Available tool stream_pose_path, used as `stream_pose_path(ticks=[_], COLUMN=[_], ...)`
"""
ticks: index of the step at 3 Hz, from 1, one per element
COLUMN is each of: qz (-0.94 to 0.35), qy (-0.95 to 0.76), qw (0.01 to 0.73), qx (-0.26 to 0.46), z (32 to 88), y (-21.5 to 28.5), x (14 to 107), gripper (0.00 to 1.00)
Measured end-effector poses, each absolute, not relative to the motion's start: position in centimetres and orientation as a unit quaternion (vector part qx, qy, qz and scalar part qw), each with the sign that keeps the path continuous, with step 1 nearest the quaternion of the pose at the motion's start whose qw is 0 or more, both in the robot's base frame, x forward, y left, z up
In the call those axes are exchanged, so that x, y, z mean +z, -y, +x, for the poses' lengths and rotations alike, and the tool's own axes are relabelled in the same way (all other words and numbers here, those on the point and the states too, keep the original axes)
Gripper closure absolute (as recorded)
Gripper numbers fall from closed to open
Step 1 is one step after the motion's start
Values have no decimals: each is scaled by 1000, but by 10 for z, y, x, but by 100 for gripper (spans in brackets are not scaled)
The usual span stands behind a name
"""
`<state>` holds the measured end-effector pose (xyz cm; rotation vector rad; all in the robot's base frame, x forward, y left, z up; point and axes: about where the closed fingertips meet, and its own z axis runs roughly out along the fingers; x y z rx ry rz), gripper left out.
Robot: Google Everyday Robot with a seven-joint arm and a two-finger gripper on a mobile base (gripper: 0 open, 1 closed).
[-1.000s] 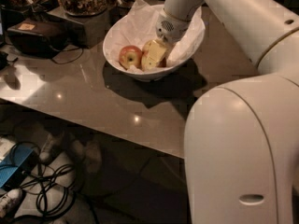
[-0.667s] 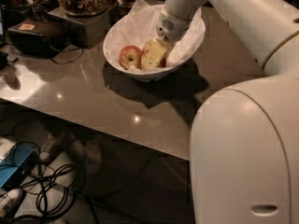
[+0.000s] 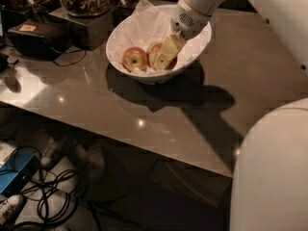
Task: Pick apple from white bowl
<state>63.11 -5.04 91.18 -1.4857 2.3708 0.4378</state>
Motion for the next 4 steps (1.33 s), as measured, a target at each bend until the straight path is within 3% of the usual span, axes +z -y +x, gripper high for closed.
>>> stream_pose_path(ticks=[4], qz=[-588], qy=[-773], qw=[205], qx=[122], z=[545], y=[19], x=[999], gripper=[100])
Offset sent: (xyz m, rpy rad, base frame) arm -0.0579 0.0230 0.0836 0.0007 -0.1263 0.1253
